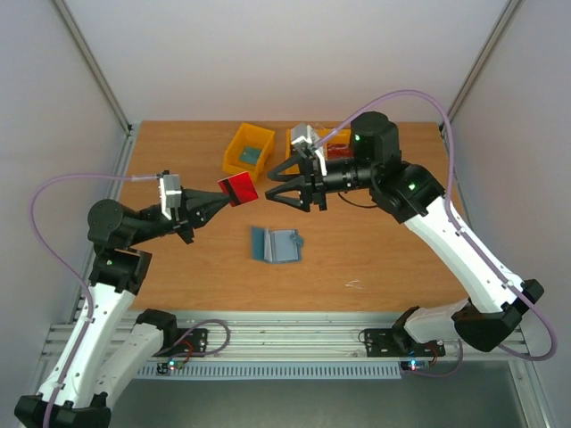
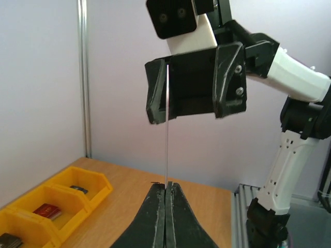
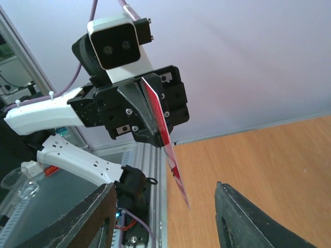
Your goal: Take the credit cards out of the card holder
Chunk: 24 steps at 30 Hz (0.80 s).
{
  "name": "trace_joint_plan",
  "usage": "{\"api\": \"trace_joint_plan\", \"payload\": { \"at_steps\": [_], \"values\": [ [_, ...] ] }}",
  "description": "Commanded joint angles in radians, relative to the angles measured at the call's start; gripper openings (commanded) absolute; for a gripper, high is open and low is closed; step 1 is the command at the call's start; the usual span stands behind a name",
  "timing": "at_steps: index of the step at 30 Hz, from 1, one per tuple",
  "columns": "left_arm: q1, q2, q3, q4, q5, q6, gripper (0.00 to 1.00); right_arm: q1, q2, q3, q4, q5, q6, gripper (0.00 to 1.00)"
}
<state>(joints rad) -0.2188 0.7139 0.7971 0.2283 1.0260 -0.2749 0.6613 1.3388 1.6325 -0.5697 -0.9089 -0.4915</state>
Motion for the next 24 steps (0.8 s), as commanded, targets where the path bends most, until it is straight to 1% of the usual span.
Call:
{"api": "trace_joint_plan", "payload": {
  "at_steps": [1,5,7,9,12,16,19,21,24],
  "values": [
    [-0.004,-0.012,0.028,0.069,0.032,-0.085,0.00,0.035,0.052,0.039,0.046,0.045,-0.021,0.51],
    [-0.004,-0.018,0.030,0.038,0.032,-0.059,0.00,0.052,0.077,0.078,0.010,0.037,-0.026,0.50],
    [-0.004,-0.021,0.031,-0.012,0.030,0.000,0.00,0.052,0.064,0.080,-0.005,0.059,-0.041,0.50],
    [-0.004,-0.024,0.027,-0.092,0.011,0.099,0.00,0.051,0.047,0.081,-0.025,0.088,-0.054,0.51],
    [-0.004,-0.030,0.026,-0.163,-0.052,0.212,0.00,0.051,0.043,0.094,-0.077,0.130,-0.066,0.51],
    [-0.004,-0.031,0.034,-0.185,-0.080,0.263,0.00,0.052,0.040,0.113,-0.136,0.173,-0.065,0.52],
    [-0.004,-0.030,0.034,-0.192,-0.103,0.271,0.00,0.052,0.038,0.121,-0.141,0.210,-0.020,0.53],
    [-0.004,-0.032,0.035,-0.217,-0.171,0.328,0.00,0.052,0.045,0.146,-0.166,0.255,0.017,0.55],
    [-0.004,-0.024,0.039,-0.292,-0.403,0.494,0.00,0.052,0.059,0.185,-0.221,0.338,0.066,0.55]
  ]
}}
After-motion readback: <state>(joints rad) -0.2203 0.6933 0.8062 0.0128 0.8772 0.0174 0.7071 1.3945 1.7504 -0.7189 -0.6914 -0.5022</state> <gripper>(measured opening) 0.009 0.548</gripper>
